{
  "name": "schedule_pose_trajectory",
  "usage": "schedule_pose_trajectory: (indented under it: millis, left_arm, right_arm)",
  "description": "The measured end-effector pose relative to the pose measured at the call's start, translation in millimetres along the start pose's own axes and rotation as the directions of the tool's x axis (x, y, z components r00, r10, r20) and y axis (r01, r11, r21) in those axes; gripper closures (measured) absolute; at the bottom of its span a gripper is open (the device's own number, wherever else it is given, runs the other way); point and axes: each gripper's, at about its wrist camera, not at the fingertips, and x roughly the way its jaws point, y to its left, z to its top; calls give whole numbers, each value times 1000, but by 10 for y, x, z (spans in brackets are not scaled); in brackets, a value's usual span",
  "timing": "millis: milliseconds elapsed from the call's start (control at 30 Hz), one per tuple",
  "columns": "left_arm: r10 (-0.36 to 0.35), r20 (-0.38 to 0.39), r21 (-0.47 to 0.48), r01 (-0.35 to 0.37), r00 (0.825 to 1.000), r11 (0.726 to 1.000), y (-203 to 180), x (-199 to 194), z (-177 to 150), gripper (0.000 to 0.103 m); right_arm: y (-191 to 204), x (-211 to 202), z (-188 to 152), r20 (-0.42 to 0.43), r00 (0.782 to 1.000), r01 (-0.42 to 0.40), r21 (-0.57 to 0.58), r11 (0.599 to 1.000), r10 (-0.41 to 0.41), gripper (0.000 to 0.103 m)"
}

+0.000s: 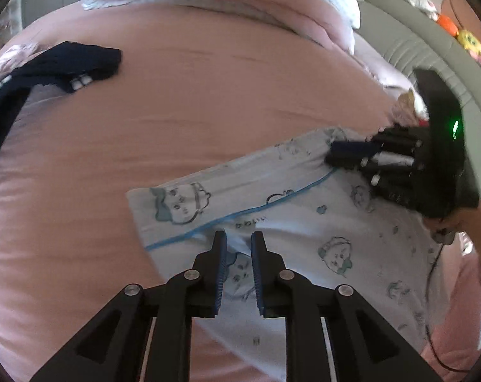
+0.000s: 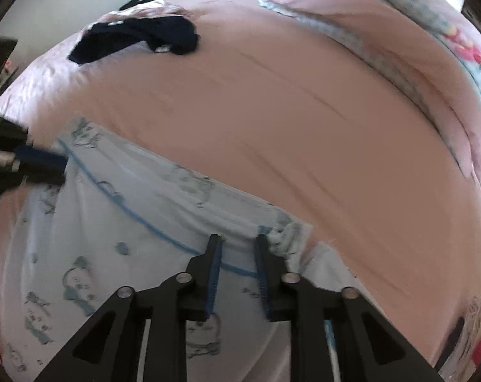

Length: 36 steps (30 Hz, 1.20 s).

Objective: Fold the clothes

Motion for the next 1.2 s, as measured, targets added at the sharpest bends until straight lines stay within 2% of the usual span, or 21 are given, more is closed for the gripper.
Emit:
schedule_pose_trajectory:
  millis: [33,100,167,233,267,300,367,400,500,533,567,633,800,967,1067,1100,1133,1167,1200]
  left_arm:
    - [21,3,14,-21,1000,1000,-29,62,33,90]
    - [71,67,29,-73,995,997,-83,97,161,90]
    - [150,141,33,-156,978,987,-138,133,254,89]
    - [169,151,-3,-171,974,985,-128,136,307,89]
    - [155,151,-24,-153,976,988,-114,103,323,89]
    - [107,126,-21,-105,986,994,-111,72,327,89]
    - [-4,42,7,3,999,1000,-120,26,306,89]
    - [-37,-12,33,37,999,999,-152,20,280,89]
    - [-97,-104,64,104,990,993,-240,77,192,89]
    - [-110,-119,60,118,987,991,-259,128,174,89]
    - [-95,-126,61,104,987,993,-280,197,173,89]
    - [-63,-94,60,68,994,996,-331,274,252,89]
    - [15,-4,59,-15,1000,998,-451,459,466,89]
    - [43,99,-8,-43,994,999,-405,558,691,89]
    - [38,127,-49,-32,991,998,-367,545,824,89]
    - [32,137,-33,-28,990,999,-406,509,834,89]
    - [25,146,-12,-23,989,1000,-453,470,838,89]
    - [-21,138,41,16,990,999,-531,443,840,89]
    - [-47,122,90,36,991,995,-597,448,837,89]
  right_arm:
    - [-36,11,-3,7,1000,21,12,1000,-21,92]
    - [-146,27,-17,27,999,43,52,998,-45,92]
    - [-326,27,-39,65,998,20,131,991,-28,92]
    - [-432,1,-21,76,995,42,191,981,-57,91]
    - [-458,-23,-5,69,994,70,208,976,-86,91]
    - [-487,-96,-4,82,996,25,228,973,-45,89]
    - [-500,-255,-5,105,989,-126,243,962,103,87]
    - [-458,-294,9,91,981,-188,228,955,172,87]
    - [-218,-269,-31,-58,955,-284,116,952,292,87]
    - [-142,-206,-62,-111,948,-290,85,953,298,87]
    - [-70,-120,-101,-162,944,-283,57,958,288,87]
    - [-22,-43,-146,-166,951,-259,36,965,261,87]
    - [-133,22,-61,-80,984,-153,77,985,159,87]
    - [-256,95,72,2,994,-113,131,985,113,92]
    - [-389,100,213,38,994,-110,195,975,104,90]
    - [-404,29,215,52,995,-96,203,974,87,86]
    - [-410,-64,216,75,995,-76,190,979,63,86]
    - [-405,-143,202,94,994,-75,162,984,60,85]
    - [-380,-180,197,94,993,-88,133,987,76,78]
